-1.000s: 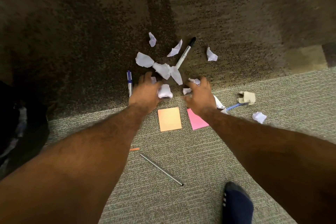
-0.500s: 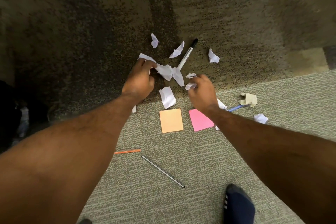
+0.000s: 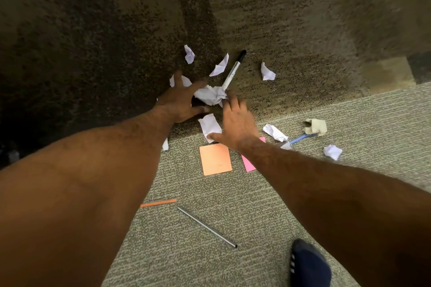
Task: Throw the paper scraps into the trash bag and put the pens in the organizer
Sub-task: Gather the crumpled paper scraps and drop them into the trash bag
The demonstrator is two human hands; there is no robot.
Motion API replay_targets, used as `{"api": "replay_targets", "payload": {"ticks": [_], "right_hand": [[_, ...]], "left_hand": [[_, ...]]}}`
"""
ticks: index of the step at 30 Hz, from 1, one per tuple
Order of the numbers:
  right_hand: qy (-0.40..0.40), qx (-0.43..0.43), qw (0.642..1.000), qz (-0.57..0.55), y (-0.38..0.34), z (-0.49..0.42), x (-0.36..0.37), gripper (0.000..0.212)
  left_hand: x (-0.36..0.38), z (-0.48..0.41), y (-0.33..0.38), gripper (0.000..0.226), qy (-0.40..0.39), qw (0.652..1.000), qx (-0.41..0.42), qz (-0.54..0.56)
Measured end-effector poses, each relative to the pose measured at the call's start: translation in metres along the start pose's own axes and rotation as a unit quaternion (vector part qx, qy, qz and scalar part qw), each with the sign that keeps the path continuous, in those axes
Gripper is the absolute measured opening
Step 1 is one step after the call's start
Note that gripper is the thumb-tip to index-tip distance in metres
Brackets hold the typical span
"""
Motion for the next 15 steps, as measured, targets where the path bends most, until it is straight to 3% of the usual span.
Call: {"api": "replay_targets", "payload": {"ticks": [5, 10, 15], "right_hand": [[0.062, 0.01, 0.995, -0.072, 0.0, -0.001, -0.001, 0.069], [0.121, 0.056, 0.981, -0.138, 0.015, -0.001, -0.004, 0.036], [0.144, 0.136, 0.956, -0.216, 0.04, 0.011, -0.01, 0.016]], "left_hand": [[0.0, 0.004, 0.01, 0.042, 0.05, 0.999, 0.011, 0.004], [-0.002, 0.003, 0.0, 0.028, 0.053, 0.998, -0.008, 0.038], [-0.015, 0.005, -0.012, 0.022, 0.075, 0.977, -0.033, 0.198]]}}
Point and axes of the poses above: each hand's wrist, its own z-axis away from the middle knuckle, its own x-axis out of the palm, y = z × x, the point moved 6 cm from there along -z, towards the middle knuckle, and after that the axes turned 14 degrees about -x, right-handed, at the moved point
